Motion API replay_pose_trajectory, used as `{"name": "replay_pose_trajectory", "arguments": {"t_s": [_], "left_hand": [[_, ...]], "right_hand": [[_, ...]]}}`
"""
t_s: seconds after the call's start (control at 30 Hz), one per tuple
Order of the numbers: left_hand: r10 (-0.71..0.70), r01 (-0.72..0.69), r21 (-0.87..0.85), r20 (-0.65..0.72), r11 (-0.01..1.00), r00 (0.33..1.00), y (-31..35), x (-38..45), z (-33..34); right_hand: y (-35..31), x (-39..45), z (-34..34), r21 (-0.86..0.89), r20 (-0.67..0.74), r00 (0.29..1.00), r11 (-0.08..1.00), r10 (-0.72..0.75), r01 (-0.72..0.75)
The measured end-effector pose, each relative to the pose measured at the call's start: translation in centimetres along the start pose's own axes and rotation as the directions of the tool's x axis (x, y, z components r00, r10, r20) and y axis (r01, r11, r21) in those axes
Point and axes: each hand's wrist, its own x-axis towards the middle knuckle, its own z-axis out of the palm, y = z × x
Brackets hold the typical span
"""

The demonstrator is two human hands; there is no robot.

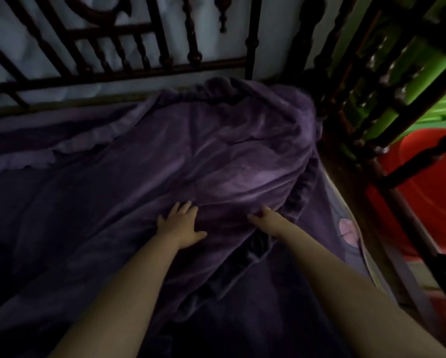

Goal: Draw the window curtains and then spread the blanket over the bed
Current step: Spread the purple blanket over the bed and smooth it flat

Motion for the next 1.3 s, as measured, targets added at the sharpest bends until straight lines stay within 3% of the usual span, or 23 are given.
{"name": "replay_pose_trajectory", "arguments": {"t_s": [0.1,0.2,0.27,0.37,0.47,0.6,0.67,0.73,0.8,0.9,1.0,1.1,1.23,1.3], "left_hand": [[-0.005,0.006,0.029,-0.033,1.0,0.999,-2.1,-1.2,0.6],[-0.068,0.067,-0.014,-0.133,0.998,0.989,-3.6,-1.9,0.6],[-0.086,0.08,-0.049,-0.149,0.996,0.985,-4.3,-2.0,0.6],[-0.062,0.056,-0.054,-0.11,0.997,0.992,-4.8,-1.1,0.7],[-0.008,0.011,-0.065,0.043,0.998,0.999,-4.6,0.5,1.5],[0.037,-0.032,-0.037,0.155,0.999,0.987,-4.7,1.2,3.1],[0.059,-0.046,-0.084,0.16,0.995,0.985,-5.0,0.9,3.2],[0.074,-0.039,-0.191,0.178,0.981,0.981,-5.3,-0.1,2.9],[0.064,-0.002,-0.301,0.198,0.954,0.978,-5.5,-1.8,2.5],[0.035,0.027,-0.335,0.179,0.942,0.983,-5.7,-6.4,2.2],[-0.029,0.069,-0.394,0.107,0.916,0.994,-5.8,-10.4,2.0],[-0.158,0.134,-0.455,-0.014,0.881,0.987,-6.3,-15.5,1.5],[-0.278,0.145,-0.377,-0.327,0.915,0.903,-7.0,-22.5,1.7],[-0.264,0.167,-0.264,-0.393,0.95,0.881,-7.2,-25.9,2.8]], "right_hand": [[-0.6,0.5,3.5,0.072,-0.022,1.0,0.997,0.005,-0.004],[-1.6,1.1,3.9,0.392,-0.26,0.944,0.916,0.204,-0.09],[-1.6,1.9,3.0,0.539,-0.338,0.886,0.837,0.318,-0.095],[-0.6,3.6,0.9,0.693,-0.341,0.877,0.721,0.338,-0.008],[0.6,5.3,-0.1,0.763,-0.281,0.913,0.646,0.296,0.026],[1.8,6.3,0.1,0.602,-0.285,0.922,0.797,0.261,-0.04],[2.3,5.5,0.8,0.364,-0.312,0.937,0.931,0.158,-0.036],[3.2,4.0,2.4,0.09,-0.277,0.96,0.996,0.025,0.0],[3.5,1.3,4.4,0.049,-0.126,0.992,0.999,0.003,0.004],[3.1,-3.8,6.8,-0.034,0.114,0.993,0.999,-0.01,0.014],[2.2,-8.1,8.6,-0.162,0.316,0.948,0.986,0.025,0.029],[1.3,-13.8,10.6,-0.151,0.432,0.902,0.986,0.007,0.065],[1.1,-21.5,12.4,-0.172,0.61,0.792,0.978,0.014,0.115],[1.8,-25.0,13.1,-0.229,0.689,0.724,0.96,0.041,0.163]]}}
